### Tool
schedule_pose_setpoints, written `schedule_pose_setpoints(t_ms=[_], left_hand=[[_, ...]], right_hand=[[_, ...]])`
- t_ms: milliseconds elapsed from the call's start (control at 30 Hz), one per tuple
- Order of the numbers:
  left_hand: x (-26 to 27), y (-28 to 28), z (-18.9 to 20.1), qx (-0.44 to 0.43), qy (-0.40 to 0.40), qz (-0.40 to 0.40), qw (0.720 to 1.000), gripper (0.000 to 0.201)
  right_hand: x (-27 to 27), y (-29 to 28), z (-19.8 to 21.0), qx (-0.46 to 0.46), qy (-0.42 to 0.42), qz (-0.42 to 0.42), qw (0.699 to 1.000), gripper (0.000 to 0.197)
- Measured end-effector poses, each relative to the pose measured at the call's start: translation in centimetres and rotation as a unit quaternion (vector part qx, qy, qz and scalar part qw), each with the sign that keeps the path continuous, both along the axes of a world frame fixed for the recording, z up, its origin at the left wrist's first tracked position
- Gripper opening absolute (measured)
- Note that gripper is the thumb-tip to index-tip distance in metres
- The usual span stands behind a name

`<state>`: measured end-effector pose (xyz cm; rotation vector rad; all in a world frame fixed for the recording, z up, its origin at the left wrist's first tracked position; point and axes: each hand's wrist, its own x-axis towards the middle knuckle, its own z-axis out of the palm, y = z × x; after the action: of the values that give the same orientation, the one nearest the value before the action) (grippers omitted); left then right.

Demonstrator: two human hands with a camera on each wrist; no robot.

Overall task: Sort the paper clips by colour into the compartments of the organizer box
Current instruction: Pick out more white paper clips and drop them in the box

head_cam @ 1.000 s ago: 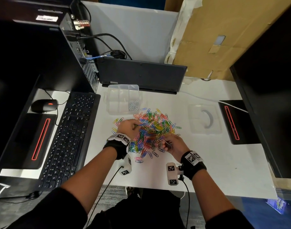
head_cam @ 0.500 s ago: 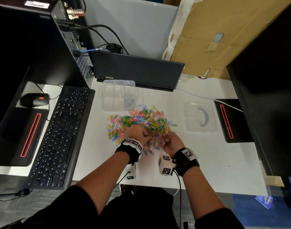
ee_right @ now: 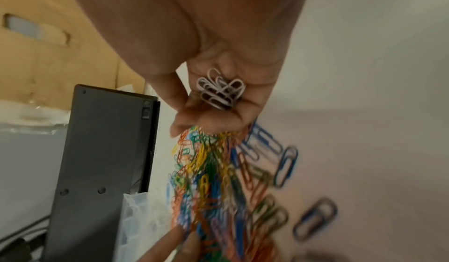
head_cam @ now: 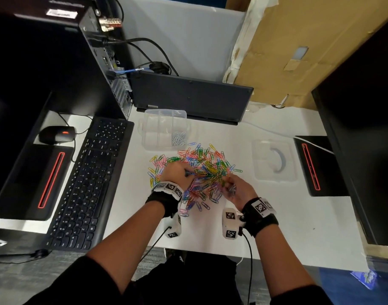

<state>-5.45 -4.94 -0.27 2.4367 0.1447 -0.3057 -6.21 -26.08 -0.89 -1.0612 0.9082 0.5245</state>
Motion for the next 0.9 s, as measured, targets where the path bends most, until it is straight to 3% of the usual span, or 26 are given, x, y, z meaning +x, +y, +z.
schedule_pose_setpoints(t_ms=[100, 200, 300, 400, 467, 600, 733, 767, 800, 867, 900], left_hand=[[0.0, -0.6, 0.0, -0.004, 0.012, -0.037, 0.999, 0.01], [-0.3, -2.2, -0.3, -0.003, 0.047, -0.086, 0.995, 0.008], [-0.5, -3.5, -1.0, 0.016, 0.059, -0.1, 0.993, 0.009], [-0.4, -3.8, -1.3, 0.02, 0.07, -0.071, 0.995, 0.006], [-0.3, -3.8, -1.3, 0.013, 0.079, -0.061, 0.995, 0.004], [-0.1, -3.4, -1.6, -0.005, 0.088, -0.061, 0.994, 0.007], [-0.4, -3.1, -1.8, -0.022, 0.069, -0.06, 0.996, 0.014], [-0.4, -3.0, -1.9, -0.021, 0.061, -0.061, 0.996, 0.014], [-0.4, -2.9, -1.9, -0.019, 0.054, -0.061, 0.996, 0.014], [-0.3, -2.6, -2.1, -0.022, 0.046, -0.057, 0.997, 0.014], [-0.3, -2.4, -2.2, -0.027, 0.04, -0.054, 0.997, 0.014]], right_hand=[[0.7, -1.0, -0.2, -0.129, -0.015, 0.103, 0.986, 0.031], [1.1, -1.3, -0.2, -0.128, -0.02, 0.115, 0.985, 0.03], [1.3, -1.3, -0.4, 0.024, -0.001, 0.012, 1.0, 0.023], [1.5, -2.3, -1.1, 0.185, 0.032, -0.158, 0.969, 0.027], [1.3, -2.9, -1.6, 0.202, 0.035, -0.216, 0.955, 0.03], [0.5, -2.6, -1.7, 0.079, 0.054, -0.157, 0.983, 0.033], [0.0, -2.4, -0.8, -0.093, 0.035, 0.031, 0.995, 0.016], [-0.1, -2.5, -0.7, -0.166, 0.013, 0.118, 0.979, 0.018], [-0.3, -2.5, -0.5, -0.25, -0.01, 0.226, 0.942, 0.025], [-0.5, -1.6, 0.1, -0.399, -0.038, 0.409, 0.82, 0.033], [-0.5, -1.1, 0.2, -0.451, -0.036, 0.455, 0.767, 0.036]])
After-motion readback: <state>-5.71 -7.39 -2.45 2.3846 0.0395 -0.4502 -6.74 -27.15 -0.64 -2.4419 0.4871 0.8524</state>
